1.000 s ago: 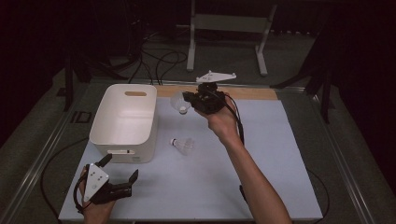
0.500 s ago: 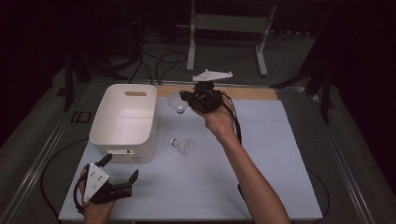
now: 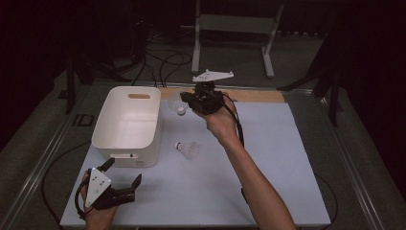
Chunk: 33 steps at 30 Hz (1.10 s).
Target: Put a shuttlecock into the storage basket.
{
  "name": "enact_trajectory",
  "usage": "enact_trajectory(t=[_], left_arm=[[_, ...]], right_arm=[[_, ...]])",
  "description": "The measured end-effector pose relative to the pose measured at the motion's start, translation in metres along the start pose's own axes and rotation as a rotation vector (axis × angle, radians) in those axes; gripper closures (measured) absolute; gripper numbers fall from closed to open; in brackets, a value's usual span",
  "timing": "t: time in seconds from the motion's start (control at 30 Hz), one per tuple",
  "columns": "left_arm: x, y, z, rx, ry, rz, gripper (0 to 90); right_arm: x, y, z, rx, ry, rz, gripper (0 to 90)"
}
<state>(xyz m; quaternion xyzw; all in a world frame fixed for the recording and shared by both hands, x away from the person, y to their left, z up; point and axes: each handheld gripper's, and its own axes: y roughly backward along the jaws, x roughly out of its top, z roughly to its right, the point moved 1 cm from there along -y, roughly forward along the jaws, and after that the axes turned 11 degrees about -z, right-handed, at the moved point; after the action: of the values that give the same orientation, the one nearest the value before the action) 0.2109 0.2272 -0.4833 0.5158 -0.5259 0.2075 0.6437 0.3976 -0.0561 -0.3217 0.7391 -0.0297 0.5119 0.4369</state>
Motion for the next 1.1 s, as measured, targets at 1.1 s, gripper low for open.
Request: enact_trajectory(t=[1.1], left_arm=[[0.000, 0.000, 0.000, -0.001, 0.000, -0.001, 0.3]], right_arm=[[0.012, -0.016, -0.014, 0.033, 0.000, 0.003, 89.7]])
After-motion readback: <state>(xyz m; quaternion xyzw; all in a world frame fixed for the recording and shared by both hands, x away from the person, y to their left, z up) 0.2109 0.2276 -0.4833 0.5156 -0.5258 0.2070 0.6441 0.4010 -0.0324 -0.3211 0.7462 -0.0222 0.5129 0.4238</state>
